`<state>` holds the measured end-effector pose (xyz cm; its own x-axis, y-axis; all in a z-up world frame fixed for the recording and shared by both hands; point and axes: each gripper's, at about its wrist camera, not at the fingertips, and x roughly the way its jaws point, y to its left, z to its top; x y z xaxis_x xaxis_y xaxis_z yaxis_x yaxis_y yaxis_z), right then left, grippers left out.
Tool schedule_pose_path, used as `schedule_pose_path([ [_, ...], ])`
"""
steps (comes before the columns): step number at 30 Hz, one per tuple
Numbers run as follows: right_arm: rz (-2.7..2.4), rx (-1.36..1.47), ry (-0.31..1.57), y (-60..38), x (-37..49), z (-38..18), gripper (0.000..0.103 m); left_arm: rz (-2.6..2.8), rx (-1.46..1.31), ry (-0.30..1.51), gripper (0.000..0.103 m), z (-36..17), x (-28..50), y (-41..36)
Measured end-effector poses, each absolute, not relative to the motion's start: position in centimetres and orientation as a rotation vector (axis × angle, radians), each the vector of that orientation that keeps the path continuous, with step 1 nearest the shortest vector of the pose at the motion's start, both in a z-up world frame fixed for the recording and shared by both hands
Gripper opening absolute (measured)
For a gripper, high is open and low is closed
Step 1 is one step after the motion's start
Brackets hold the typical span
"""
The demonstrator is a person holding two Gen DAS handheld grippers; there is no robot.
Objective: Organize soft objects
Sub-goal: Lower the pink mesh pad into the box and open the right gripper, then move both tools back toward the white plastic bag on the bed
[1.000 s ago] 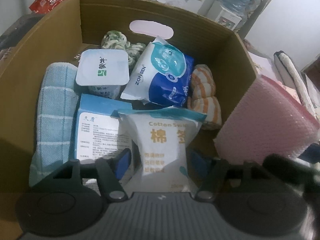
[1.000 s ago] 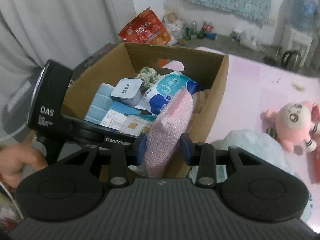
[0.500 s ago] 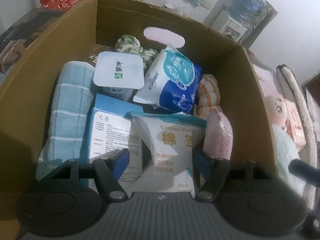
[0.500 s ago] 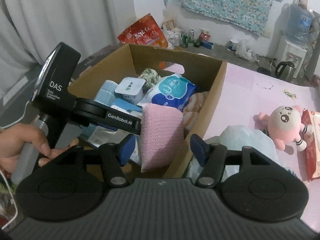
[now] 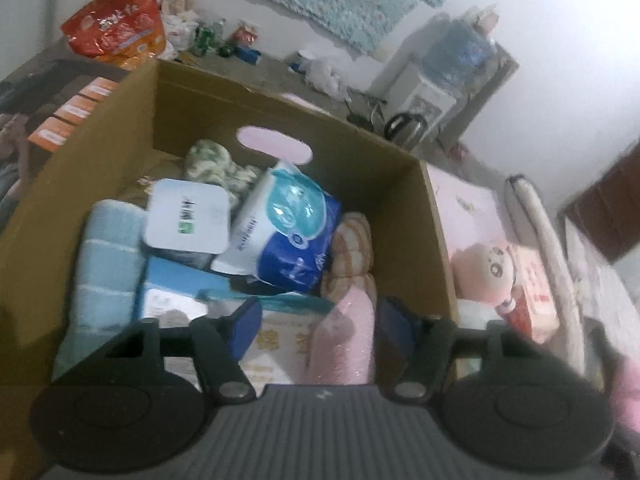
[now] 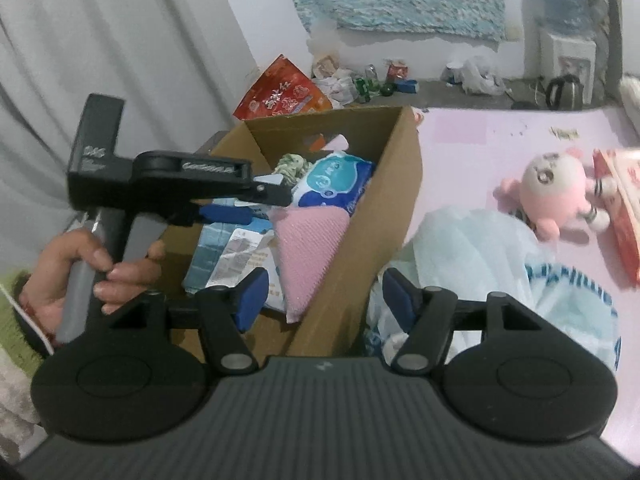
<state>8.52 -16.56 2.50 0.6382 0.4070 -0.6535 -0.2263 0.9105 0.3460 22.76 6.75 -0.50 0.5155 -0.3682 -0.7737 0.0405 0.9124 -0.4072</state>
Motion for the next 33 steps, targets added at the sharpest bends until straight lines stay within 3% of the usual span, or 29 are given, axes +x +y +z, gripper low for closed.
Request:
schedule_pose_path([
  [2,0.360,0.270,0.808,-17.1,8.3,2.0,0.064,-0.269,-0.348,1.045,0.050,-1.2,23.5,5.7],
  [4,0.353,0.295,0.813,-17.9,8.1,1.7,0.064,-0.288,-0.338,1.089,0.033,-2.0,23.7,4.9],
  [13,0.344,0.360,0.816,-20.0,7.8,0.6,0.066,-0.304,-0.224,1.033,0.029,0.6,22.2,4.3],
  [19,0.350,0.387,0.805,-20.6,7.7,0.4,0.069,-0.415,-0.043,1.154,0.029,3.3,23.5,2.3],
  [25,0.353,0.418,0.798,-21.2,7.6,-0.1,0.072,-0.417,0.174,1.278,0.030,0.8,24.5,-1.1],
  [30,0.339,0.436,0.797,-22.1,7.5,-0.5,0.073,-0.409,0.090,1.333,0.031,-1.5,25.9,-1.5],
  [33,0.330,0.447,0.797,-22.5,7.4,-0.7,0.073,-0.380,0.052,1.292,0.038,-1.6,26.4,-1.2],
])
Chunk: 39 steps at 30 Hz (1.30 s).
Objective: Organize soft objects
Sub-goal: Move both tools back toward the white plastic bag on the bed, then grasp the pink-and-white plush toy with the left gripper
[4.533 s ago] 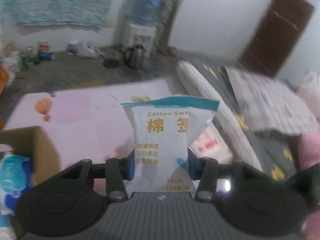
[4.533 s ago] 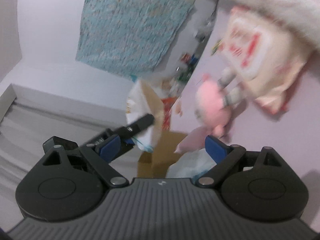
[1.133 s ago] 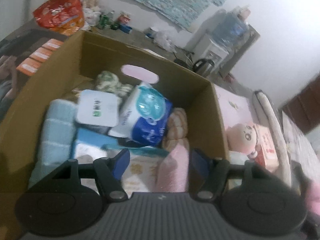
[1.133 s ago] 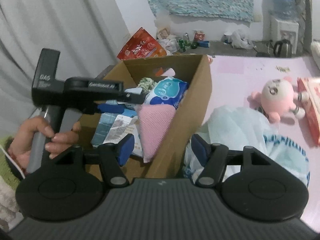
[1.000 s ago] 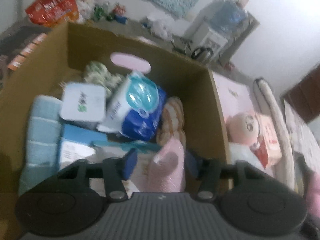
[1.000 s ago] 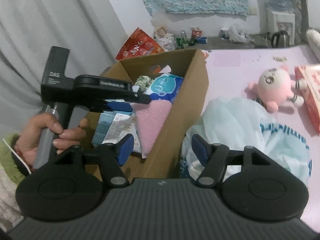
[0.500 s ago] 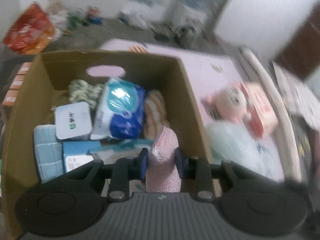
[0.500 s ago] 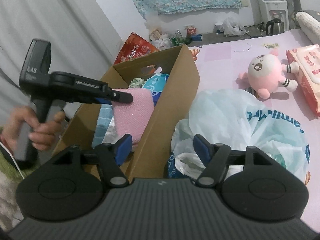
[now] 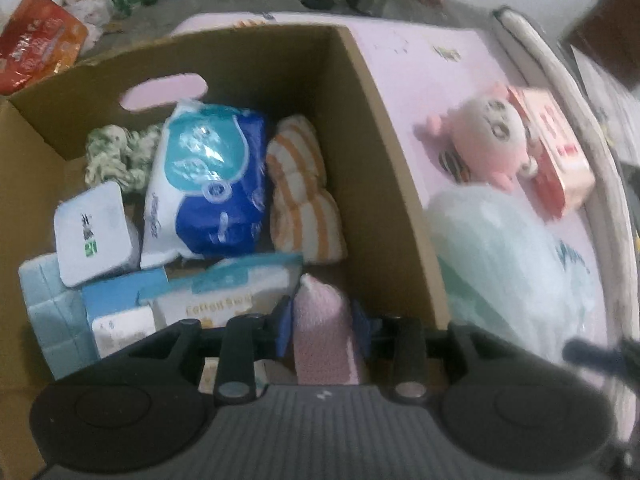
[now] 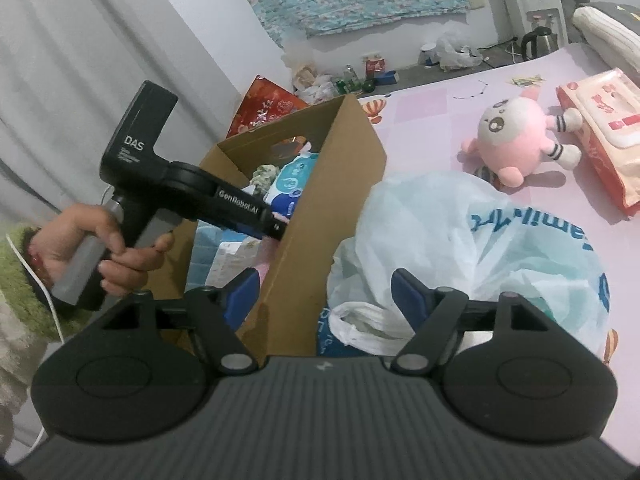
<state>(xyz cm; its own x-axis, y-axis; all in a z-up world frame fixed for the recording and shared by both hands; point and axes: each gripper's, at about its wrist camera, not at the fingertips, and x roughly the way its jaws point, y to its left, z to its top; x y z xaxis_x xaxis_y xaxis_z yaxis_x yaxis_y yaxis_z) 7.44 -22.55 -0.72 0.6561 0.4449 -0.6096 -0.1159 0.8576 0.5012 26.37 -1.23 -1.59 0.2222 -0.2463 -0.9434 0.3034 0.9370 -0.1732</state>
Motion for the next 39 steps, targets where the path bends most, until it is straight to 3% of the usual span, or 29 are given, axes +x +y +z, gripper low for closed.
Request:
schedule_pose_path([
  [1,0.328,0.450,0.798,-22.7,7.4,-0.8,0.074,-0.371,0.042,1.271,0.046,-1.4,26.4,-1.1],
  [3,0.325,0.456,0.799,-22.9,7.3,-1.0,0.074,-0.354,0.011,1.231,0.053,-0.9,26.3,-0.4],
  [5,0.325,0.462,0.799,-23.1,7.1,-1.2,0.075,-0.343,-0.025,1.195,0.054,-0.3,26.3,0.2],
  [11,0.317,0.500,0.787,-23.8,6.8,-1.7,0.076,-0.305,-0.130,1.106,0.068,1.8,25.2,1.6],
  [22,0.215,0.557,0.655,-30.1,3.2,-0.9,0.094,-0.347,-0.108,0.897,0.099,9.0,20.4,-0.7],
  [30,0.102,0.674,0.601,-36.5,1.5,-4.4,0.100,-0.452,0.000,0.926,0.103,11.4,21.6,-8.9],
  [39,0.087,0.752,0.600,-39.1,4.1,-8.4,0.100,-0.455,0.180,1.099,0.103,5.8,27.7,-21.4],
])
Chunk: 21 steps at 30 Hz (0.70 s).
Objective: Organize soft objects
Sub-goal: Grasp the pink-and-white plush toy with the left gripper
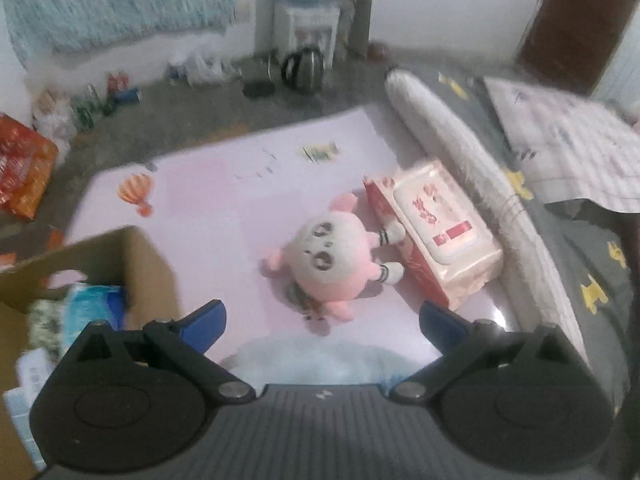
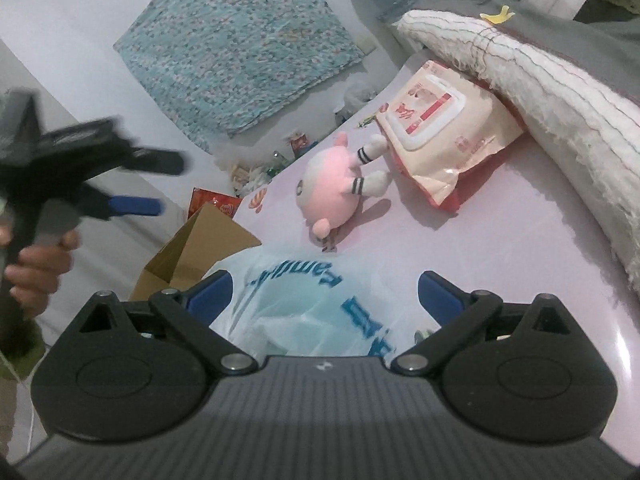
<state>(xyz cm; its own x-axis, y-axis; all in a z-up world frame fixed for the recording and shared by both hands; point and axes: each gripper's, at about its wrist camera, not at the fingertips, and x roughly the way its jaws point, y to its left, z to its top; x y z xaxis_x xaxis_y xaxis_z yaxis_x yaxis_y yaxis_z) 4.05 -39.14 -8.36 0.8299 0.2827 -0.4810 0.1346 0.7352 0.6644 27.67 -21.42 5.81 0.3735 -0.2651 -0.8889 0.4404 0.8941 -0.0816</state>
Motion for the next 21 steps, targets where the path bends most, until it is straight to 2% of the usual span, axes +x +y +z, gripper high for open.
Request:
schedule_pose_path([
  [6,0.095,0.742,0.616,-39.6,6.1,-9.6,0.100,-0.378,0.125,1.233,0.103,0.2,32.2,-25.5],
  [14,0.112,0.765,0.635,-39.6,7.6,-11.9,0.100,-0.267,0.017,1.335,0.102,-4.9,36.1,-26.6],
  [17,0.107,0.772,0.638,-39.9,7.5,-12.5,0.100,-0.234,-0.015,1.345,0.095,-5.9,36.7,-26.2],
  [18,0.104,0.775,0.639,-40.0,7.4,-12.7,0.100,-0.228,-0.018,1.346,0.086,-6.2,36.8,-26.0],
  [19,0.099,0.779,0.640,-40.1,7.2,-12.9,0.100,-0.226,-0.017,1.348,0.082,-6.4,36.9,-26.0],
  [21,0.089,0.788,0.640,-40.5,6.8,-13.1,0.100,-0.239,-0.027,1.334,0.080,-6.4,36.8,-25.7],
])
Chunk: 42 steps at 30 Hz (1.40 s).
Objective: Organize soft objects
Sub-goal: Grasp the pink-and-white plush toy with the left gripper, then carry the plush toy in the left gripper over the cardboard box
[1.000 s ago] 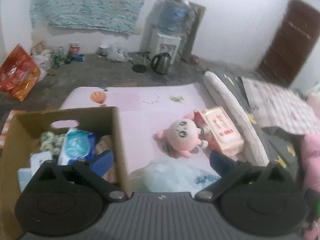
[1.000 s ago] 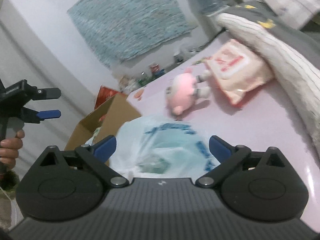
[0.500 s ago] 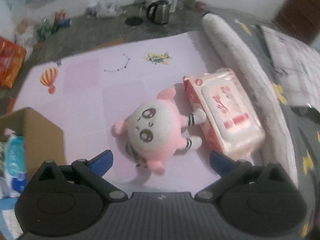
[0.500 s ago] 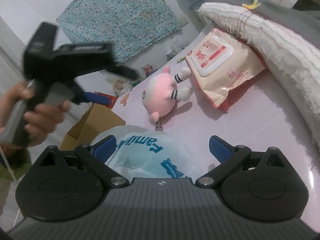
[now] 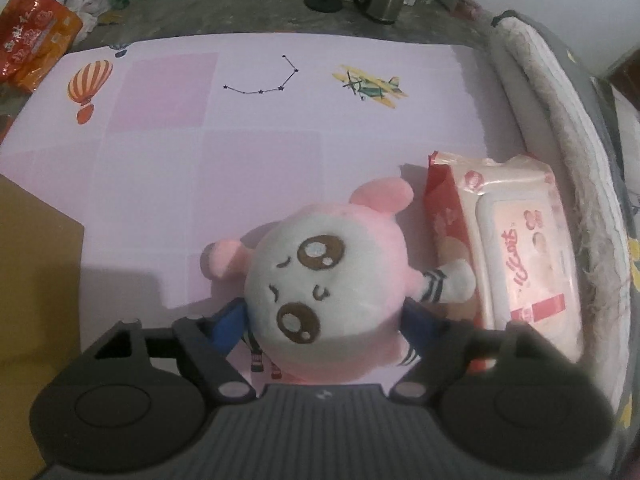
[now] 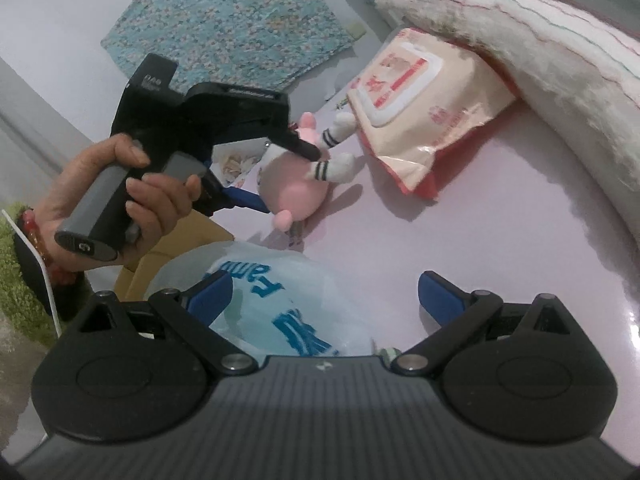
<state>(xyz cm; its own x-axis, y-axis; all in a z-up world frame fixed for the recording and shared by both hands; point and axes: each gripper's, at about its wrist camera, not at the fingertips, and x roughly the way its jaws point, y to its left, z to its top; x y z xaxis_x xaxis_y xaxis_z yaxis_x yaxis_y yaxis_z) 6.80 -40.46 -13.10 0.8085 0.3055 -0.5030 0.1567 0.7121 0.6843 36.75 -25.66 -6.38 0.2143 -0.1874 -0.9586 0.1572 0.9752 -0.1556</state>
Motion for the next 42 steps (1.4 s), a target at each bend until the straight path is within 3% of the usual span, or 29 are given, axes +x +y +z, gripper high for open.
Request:
schedule_pose_path([
  [7,0.059,0.823,0.617,-41.7,5.7,-13.4,0.100,-0.275,-0.044,1.289,0.076,-4.7,35.4,-25.1],
  [23,0.095,0.906,0.583,-41.7,1.9,-11.6,0.100,-0.548,-0.079,1.195,0.076,5.4,25.4,-21.8],
  [35,0.284,0.799,0.548,-35.6,-0.8,-4.4,0.100,-0.427,-0.284,1.014,0.077,11.8,15.7,-4.8],
  [42,0.392,0.734,0.620,-30.0,0.1,-3.2,0.100,-0.132,-0.366,1.083,0.078,7.1,12.3,4.8],
])
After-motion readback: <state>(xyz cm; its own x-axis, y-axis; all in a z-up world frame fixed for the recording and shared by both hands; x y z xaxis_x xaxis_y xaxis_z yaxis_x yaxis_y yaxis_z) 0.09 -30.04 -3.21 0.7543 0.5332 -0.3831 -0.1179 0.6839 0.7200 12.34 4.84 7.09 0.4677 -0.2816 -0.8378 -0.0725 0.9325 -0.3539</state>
